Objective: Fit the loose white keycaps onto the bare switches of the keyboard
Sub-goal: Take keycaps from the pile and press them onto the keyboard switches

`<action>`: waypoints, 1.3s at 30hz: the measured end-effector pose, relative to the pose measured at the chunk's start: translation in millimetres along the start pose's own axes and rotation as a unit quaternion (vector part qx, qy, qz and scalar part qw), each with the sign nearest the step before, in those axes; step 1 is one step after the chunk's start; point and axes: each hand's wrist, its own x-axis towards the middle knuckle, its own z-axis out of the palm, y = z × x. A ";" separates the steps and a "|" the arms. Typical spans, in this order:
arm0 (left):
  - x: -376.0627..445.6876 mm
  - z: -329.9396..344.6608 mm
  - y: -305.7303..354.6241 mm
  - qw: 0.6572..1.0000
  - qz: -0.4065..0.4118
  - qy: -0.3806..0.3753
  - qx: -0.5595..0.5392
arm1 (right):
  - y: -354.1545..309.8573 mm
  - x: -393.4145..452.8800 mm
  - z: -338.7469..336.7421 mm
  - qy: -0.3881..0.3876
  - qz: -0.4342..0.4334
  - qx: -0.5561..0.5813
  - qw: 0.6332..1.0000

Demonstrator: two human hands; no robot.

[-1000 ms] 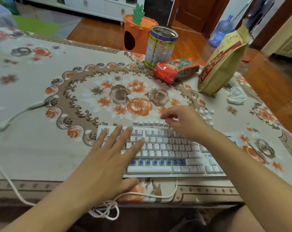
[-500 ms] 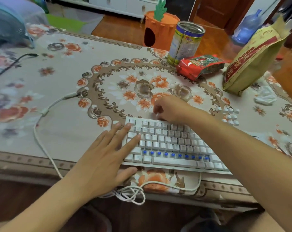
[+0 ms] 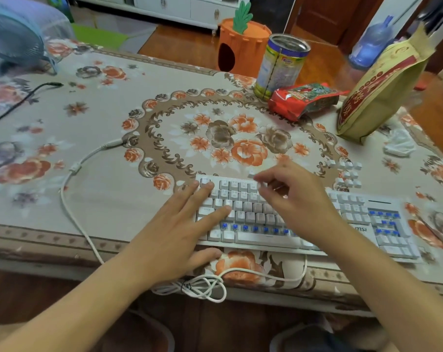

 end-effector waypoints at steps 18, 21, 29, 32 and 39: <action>-19.8 10.6 -9.5 0.990 -0.042 0.068 -0.115 | 2.5 -49.0 43.1 0.001 -0.083 -0.023 0.996; -19.8 11.1 -9.9 0.991 -0.047 0.056 -0.116 | 3.7 -51.4 56.2 0.014 -0.117 -0.051 0.992; -20.4 10.1 -8.1 0.991 -0.051 0.049 -0.117 | -7.5 -42.3 75.5 0.057 -0.154 -0.074 0.984; -20.4 9.6 -7.8 0.991 -0.052 0.049 -0.117 | -8.2 -42.8 76.7 0.067 -0.166 -0.083 0.980; -20.6 9.6 -7.0 0.991 -0.052 0.049 -0.113 | -7.1 -46.9 72.0 0.046 -0.218 -0.138 0.965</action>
